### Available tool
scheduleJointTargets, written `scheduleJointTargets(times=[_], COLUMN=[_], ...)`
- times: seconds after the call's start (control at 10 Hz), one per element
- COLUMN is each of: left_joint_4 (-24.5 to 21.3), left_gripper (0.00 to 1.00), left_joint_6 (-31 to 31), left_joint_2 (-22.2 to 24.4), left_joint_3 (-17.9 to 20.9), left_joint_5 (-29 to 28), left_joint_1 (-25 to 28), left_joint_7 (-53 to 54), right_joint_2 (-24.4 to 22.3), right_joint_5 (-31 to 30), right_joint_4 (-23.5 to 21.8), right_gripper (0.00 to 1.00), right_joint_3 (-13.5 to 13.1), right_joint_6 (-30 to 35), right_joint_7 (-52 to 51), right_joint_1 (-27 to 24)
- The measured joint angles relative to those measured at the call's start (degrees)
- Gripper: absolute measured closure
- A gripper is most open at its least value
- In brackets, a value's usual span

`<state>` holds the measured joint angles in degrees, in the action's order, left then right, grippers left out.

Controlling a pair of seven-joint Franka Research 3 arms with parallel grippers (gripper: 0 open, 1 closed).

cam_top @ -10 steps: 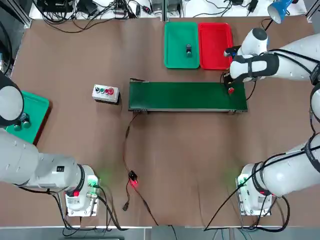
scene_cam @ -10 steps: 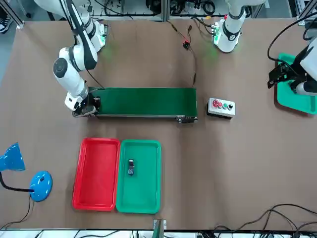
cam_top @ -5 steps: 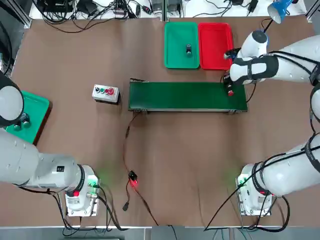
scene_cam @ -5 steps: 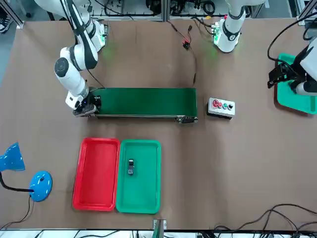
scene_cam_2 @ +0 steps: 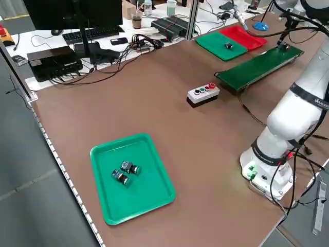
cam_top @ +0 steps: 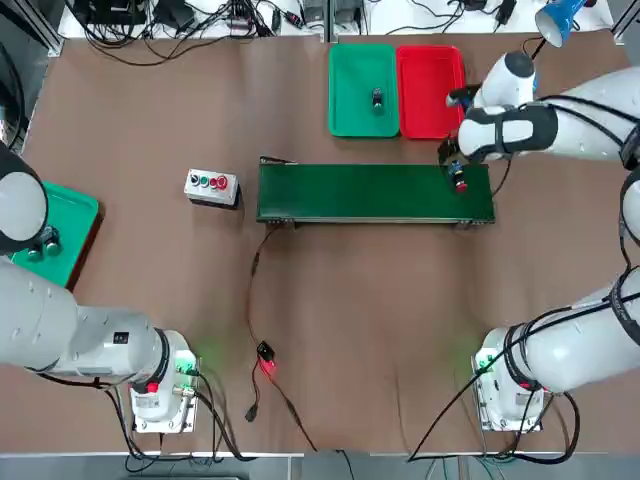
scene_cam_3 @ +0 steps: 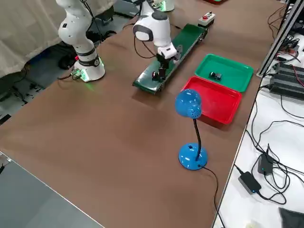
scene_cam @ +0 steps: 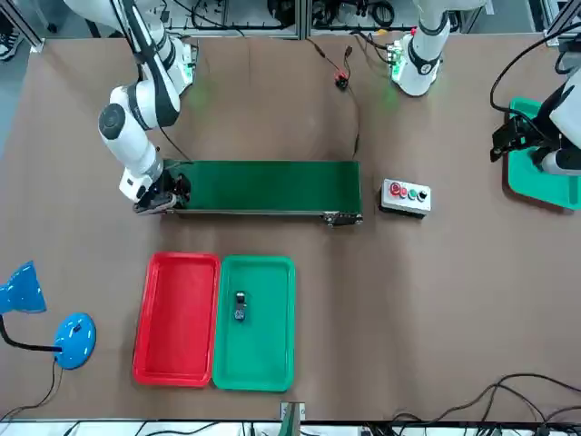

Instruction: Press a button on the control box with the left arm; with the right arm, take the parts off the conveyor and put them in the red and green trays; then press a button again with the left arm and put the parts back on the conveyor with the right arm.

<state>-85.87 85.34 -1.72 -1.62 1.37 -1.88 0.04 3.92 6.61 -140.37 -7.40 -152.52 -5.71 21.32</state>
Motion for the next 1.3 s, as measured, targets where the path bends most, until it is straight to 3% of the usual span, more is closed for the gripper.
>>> scheduleJointTargets(times=[0.2, 0.4, 1.0, 1.3], left_joint_4=[0.0, 0.0, 0.0, 0.0], left_gripper=[0.0, 0.0, 0.0, 0.0], left_joint_6=[0.0, 0.0, 0.0, 0.0], left_joint_2=[0.0, 0.0, -0.1, -0.1], left_joint_3=[0.0, 0.0, 0.0, 0.0], left_joint_5=[0.0, 0.0, 0.0, 0.0], left_joint_1=[-0.1, -0.1, -0.1, -0.1], left_joint_7=[0.0, 0.0, 0.0, 0.0], right_joint_2=[0.6, 4.9, 28.8, 36.4], right_joint_5=[0.1, 0.2, 0.4, 0.4], right_joint_4=[7.8, 15.8, 41.0, 50.0], right_gripper=[0.0, 0.0, 0.0, 0.0], right_joint_3=[0.0, 0.1, 0.1, -0.3], right_joint_6=[0.6, 1.1, 0.7, 0.6], right_joint_7=[2.3, 8.1, 32.7, 36.6], right_joint_1=[2.8, 5.1, 10.4, 10.4])
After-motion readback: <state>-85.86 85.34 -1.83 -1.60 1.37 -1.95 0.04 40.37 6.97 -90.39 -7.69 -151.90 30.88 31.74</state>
